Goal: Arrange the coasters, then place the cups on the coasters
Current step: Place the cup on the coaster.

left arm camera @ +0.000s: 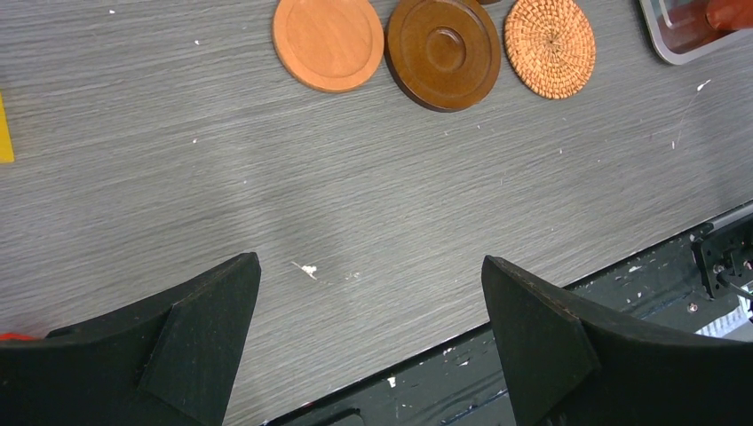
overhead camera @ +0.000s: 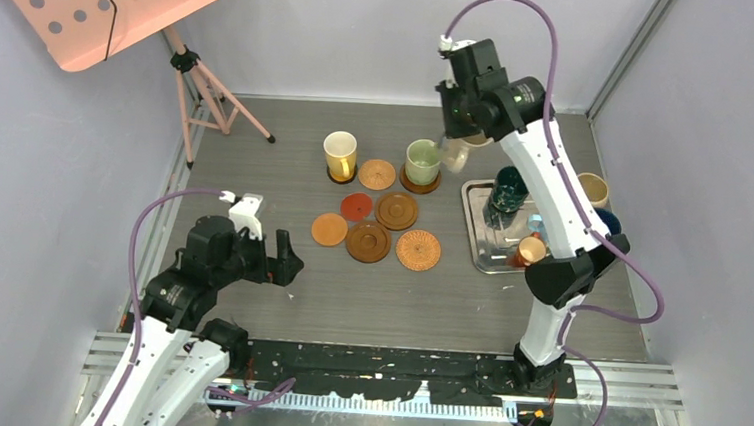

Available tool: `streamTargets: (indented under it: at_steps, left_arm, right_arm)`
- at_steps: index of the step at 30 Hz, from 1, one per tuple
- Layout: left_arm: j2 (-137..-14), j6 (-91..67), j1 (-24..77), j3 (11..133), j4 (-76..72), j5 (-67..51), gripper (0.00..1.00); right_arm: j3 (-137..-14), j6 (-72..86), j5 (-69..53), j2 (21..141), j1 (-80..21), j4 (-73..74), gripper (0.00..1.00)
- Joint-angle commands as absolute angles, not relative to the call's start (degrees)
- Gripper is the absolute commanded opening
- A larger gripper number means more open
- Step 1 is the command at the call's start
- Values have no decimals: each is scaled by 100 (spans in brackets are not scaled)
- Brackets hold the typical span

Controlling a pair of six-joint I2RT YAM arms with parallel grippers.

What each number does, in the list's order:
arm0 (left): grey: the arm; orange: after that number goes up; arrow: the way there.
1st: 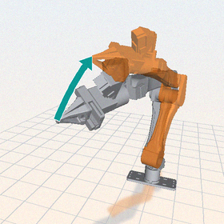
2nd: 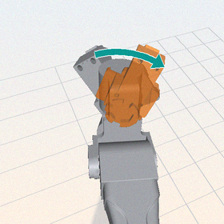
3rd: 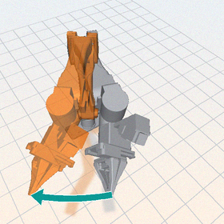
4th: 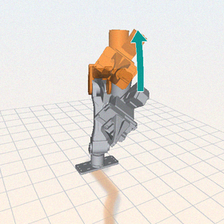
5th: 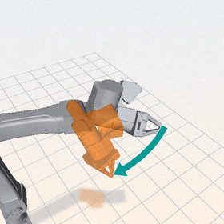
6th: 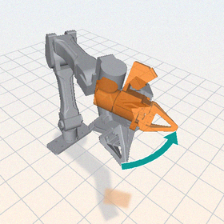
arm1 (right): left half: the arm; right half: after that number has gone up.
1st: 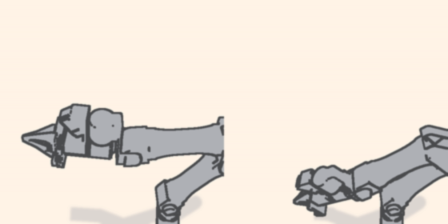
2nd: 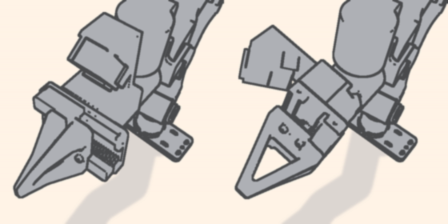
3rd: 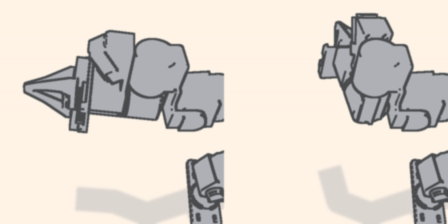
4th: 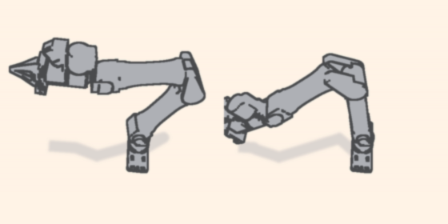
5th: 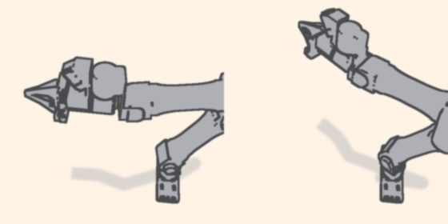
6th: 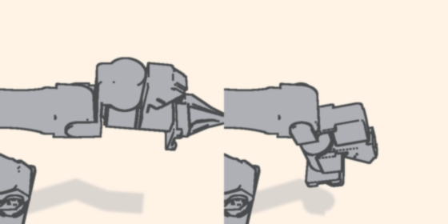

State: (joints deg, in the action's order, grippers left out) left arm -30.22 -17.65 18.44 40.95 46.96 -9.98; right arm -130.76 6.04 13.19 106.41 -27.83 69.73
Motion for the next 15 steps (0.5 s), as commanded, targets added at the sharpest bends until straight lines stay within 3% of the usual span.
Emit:
streamTargets:
  at_steps: [1,15]
  left_arm:
    - [-2906,-1801,1872,4116,4514,-869,100]
    - [-2810,-1811,1872,4115,4526,-793,100]
  right_arm:
    - [-13528,963,1450,10497,-3277,6067,5]
    - [-13589,1057,1765,11536,-4220,5072,6]
